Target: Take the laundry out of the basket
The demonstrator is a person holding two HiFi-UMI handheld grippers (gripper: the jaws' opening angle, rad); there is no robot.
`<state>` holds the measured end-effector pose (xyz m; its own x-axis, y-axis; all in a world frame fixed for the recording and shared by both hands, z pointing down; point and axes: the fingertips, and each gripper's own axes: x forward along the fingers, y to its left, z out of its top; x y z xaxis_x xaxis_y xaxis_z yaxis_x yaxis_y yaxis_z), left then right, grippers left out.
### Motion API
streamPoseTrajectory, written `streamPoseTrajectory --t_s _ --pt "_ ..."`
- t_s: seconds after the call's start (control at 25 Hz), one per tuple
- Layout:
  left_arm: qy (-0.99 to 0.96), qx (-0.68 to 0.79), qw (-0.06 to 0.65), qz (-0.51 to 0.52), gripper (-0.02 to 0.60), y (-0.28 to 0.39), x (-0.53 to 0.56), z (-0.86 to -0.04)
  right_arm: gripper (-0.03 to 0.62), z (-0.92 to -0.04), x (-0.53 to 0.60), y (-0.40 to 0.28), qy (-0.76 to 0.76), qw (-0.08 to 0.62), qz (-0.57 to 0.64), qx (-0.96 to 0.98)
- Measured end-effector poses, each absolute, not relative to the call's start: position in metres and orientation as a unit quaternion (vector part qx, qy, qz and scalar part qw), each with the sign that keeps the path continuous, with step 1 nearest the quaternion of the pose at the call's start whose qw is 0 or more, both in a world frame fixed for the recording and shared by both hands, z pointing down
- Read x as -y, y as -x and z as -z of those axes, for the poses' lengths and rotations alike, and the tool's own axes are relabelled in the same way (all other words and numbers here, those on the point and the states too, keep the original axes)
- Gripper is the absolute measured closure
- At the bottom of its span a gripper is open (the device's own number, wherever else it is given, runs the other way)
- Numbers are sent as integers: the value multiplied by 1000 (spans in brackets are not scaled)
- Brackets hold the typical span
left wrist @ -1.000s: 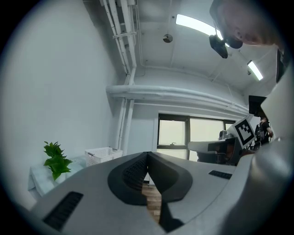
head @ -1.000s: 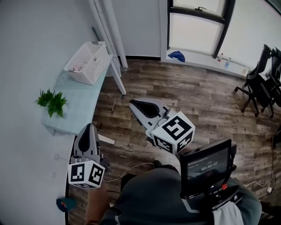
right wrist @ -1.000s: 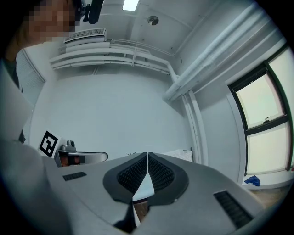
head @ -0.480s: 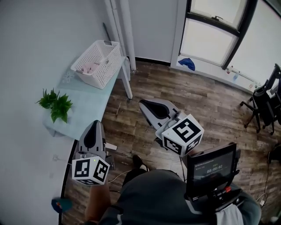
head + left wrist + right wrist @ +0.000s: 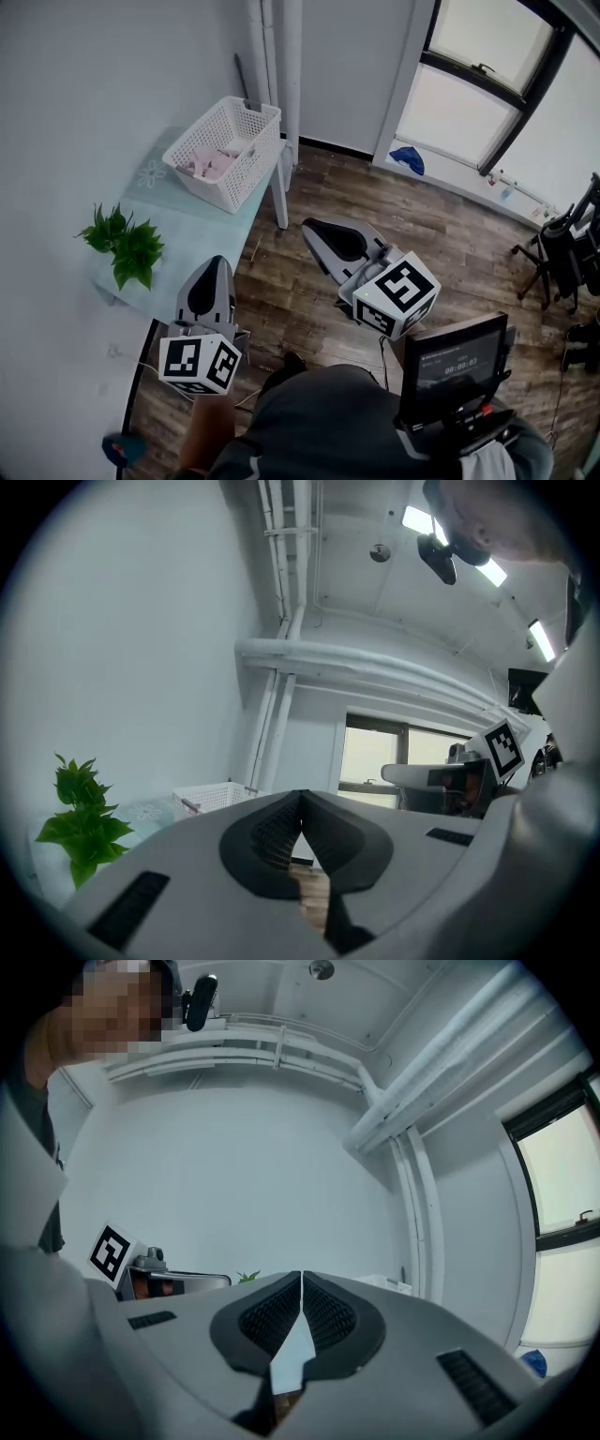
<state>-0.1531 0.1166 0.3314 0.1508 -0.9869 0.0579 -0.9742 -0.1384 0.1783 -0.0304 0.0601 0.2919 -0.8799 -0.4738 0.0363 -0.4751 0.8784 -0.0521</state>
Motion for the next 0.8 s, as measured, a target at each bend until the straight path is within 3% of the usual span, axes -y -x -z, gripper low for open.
streamPoseTrajectory --t_s 0.8 --pt "-698 710 91 26 572 214 22 -341 576 -297 107 89 -169 14 -24 985"
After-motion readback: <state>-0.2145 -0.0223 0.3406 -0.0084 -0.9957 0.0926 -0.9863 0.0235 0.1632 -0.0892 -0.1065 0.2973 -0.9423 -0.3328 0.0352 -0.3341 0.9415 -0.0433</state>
